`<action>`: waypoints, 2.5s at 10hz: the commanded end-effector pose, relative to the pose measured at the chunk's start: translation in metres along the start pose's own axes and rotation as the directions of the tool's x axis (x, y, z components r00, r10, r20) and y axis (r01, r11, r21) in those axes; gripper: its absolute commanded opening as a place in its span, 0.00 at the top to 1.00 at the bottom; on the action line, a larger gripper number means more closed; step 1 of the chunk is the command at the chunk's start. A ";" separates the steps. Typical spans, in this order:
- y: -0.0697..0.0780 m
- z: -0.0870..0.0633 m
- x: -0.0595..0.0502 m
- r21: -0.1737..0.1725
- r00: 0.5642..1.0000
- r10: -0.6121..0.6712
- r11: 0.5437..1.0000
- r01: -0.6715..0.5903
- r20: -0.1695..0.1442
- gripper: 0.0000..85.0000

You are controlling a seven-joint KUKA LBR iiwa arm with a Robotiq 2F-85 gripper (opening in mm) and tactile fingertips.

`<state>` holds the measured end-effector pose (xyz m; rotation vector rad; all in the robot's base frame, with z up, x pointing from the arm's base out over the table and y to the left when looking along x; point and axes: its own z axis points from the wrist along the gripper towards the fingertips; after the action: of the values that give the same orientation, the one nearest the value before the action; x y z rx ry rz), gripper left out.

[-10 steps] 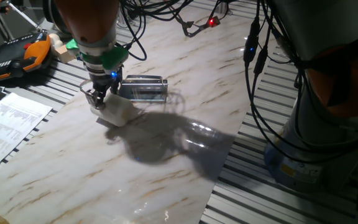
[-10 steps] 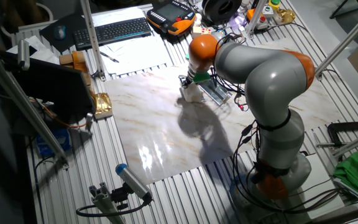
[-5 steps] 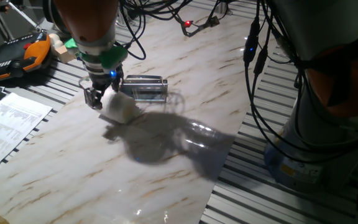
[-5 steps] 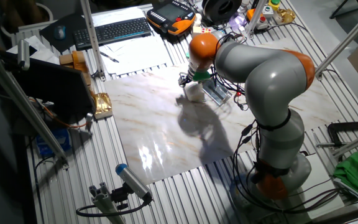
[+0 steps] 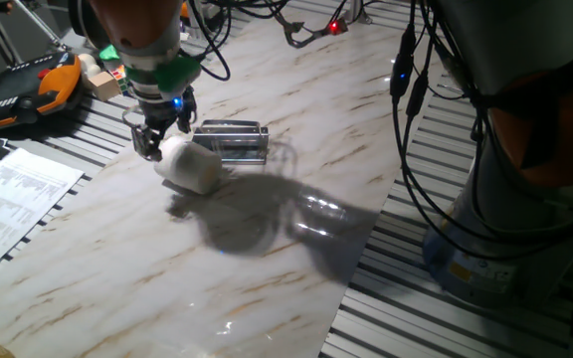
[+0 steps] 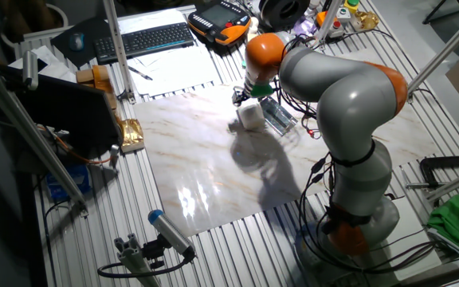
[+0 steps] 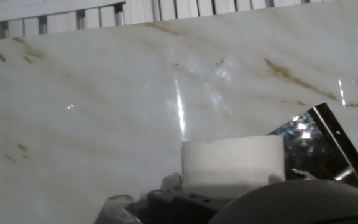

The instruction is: Take the roll of paper down from the shelf

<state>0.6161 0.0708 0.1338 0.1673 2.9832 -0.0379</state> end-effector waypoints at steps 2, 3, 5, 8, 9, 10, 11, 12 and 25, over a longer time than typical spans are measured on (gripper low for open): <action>-0.018 -0.020 -0.005 -0.011 1.000 0.000 1.000 0.000 -0.015 0.28; -0.028 -0.028 -0.006 -0.010 1.000 -0.005 1.000 0.004 -0.025 0.41; -0.038 -0.038 -0.002 -0.030 0.999 0.013 0.999 -0.014 -0.039 0.73; -0.041 -0.049 0.012 -0.012 0.999 0.014 1.000 -0.015 -0.040 0.99; -0.044 -0.052 0.014 -0.017 0.999 0.009 1.000 -0.009 -0.051 0.99; -0.047 -0.054 0.015 -0.021 0.998 -0.002 1.000 0.001 -0.062 0.99; -0.049 -0.056 0.017 -0.016 0.997 -0.012 1.000 0.011 -0.074 0.99; -0.051 -0.058 0.019 -0.010 0.997 -0.020 1.000 0.019 -0.080 0.99; -0.056 -0.062 0.023 0.016 0.992 -0.093 0.995 0.094 -0.080 0.99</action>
<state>0.5783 0.0191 0.1921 0.0322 3.0699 -0.0798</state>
